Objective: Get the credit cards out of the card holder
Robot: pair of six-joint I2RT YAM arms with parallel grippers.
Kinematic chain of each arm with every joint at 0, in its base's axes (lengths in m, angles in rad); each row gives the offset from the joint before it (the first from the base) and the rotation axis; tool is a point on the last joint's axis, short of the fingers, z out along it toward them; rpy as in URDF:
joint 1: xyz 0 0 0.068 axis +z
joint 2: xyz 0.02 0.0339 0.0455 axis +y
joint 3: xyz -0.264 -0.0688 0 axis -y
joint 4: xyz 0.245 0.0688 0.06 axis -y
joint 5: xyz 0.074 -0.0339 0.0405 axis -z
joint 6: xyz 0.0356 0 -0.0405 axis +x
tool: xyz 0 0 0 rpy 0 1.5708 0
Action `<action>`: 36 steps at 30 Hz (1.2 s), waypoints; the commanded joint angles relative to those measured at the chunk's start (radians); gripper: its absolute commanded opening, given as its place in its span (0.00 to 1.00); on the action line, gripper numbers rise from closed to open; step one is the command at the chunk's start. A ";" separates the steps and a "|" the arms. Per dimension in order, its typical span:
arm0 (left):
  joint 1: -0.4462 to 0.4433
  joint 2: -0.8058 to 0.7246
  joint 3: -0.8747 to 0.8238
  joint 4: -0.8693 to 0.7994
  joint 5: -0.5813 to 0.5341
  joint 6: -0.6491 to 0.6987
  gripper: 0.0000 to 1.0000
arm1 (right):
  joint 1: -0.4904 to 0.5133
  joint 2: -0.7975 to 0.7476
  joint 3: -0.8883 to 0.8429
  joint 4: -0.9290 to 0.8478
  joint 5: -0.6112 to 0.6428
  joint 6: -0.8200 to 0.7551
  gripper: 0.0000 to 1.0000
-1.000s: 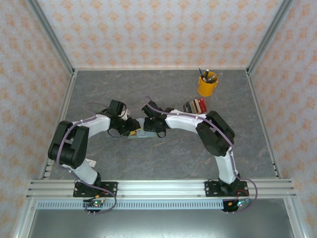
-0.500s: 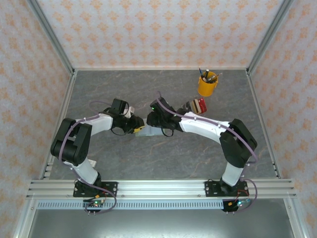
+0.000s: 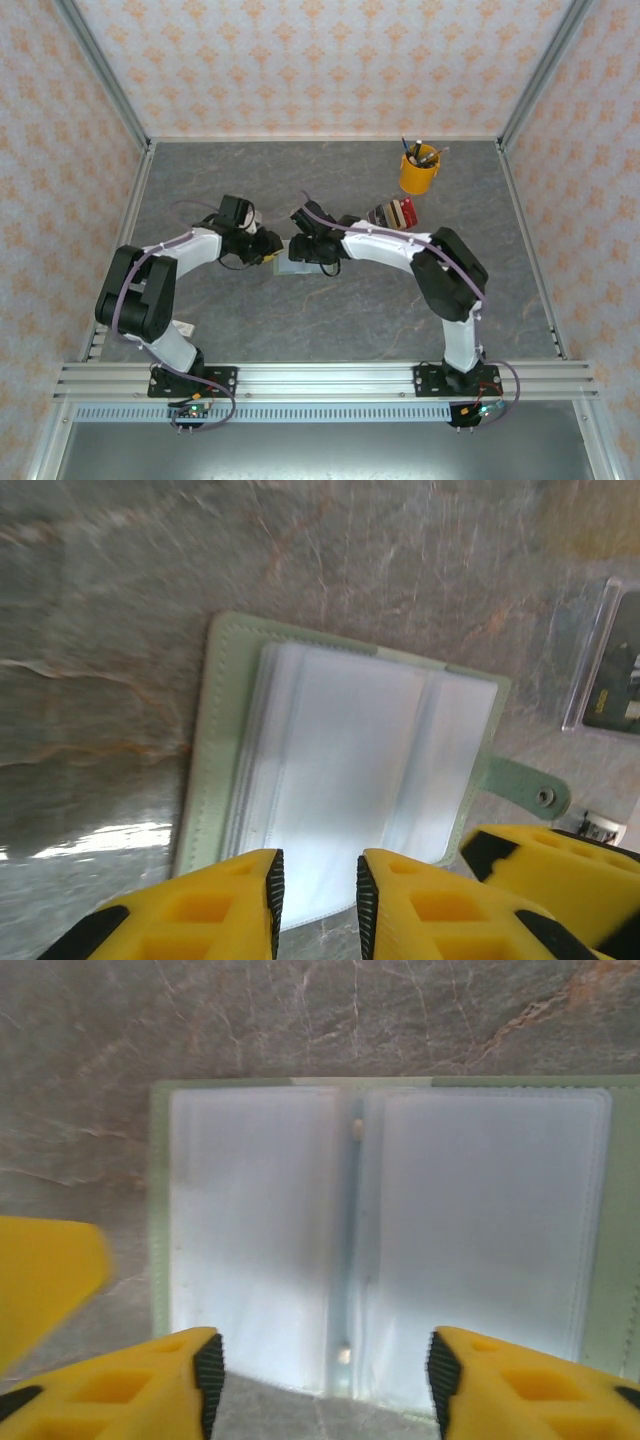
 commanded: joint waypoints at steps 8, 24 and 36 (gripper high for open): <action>0.023 -0.015 -0.033 -0.021 -0.004 -0.013 0.31 | 0.029 0.144 0.161 -0.226 0.147 -0.083 0.65; -0.020 0.054 0.024 -0.043 0.020 0.016 0.35 | 0.028 0.210 0.148 -0.246 0.161 -0.079 0.48; -0.031 0.098 0.051 -0.064 -0.014 0.042 0.36 | 0.024 0.196 0.132 -0.224 0.135 -0.072 0.47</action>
